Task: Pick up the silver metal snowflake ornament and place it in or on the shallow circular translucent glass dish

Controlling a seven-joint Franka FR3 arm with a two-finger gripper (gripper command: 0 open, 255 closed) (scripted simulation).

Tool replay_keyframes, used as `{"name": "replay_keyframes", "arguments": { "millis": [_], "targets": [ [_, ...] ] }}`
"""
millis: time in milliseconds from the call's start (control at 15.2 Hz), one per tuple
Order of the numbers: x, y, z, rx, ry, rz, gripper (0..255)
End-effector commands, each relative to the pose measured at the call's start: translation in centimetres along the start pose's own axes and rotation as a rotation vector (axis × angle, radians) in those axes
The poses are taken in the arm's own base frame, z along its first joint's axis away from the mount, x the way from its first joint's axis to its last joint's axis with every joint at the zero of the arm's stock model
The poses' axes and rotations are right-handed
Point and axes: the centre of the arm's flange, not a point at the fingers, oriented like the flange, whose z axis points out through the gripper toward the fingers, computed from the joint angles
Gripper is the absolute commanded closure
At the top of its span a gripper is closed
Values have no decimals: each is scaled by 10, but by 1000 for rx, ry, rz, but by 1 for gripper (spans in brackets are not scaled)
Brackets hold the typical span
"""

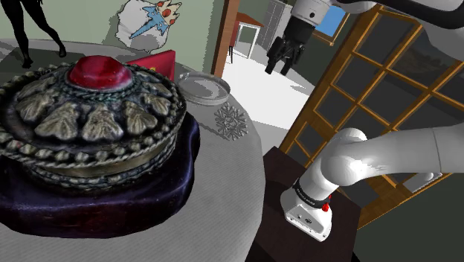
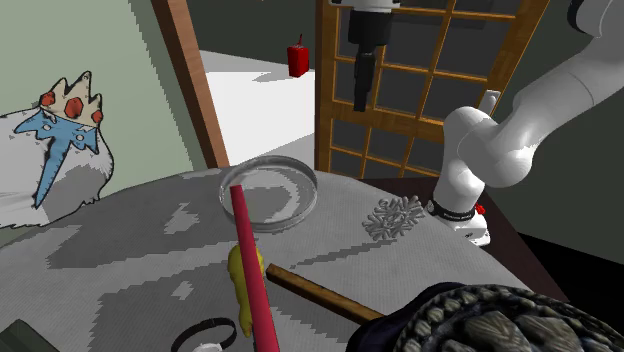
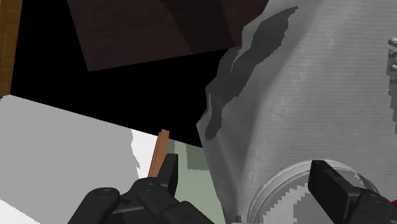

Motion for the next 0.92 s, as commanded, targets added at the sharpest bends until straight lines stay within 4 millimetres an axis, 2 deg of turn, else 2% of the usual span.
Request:
{"name": "replay_keyframes", "arguments": {
  "millis": [0,858],
  "targets": [
    [0,0,0,0,0,0,0],
    [-89,-157,42,-26,219,-250,0]
  ]
}}
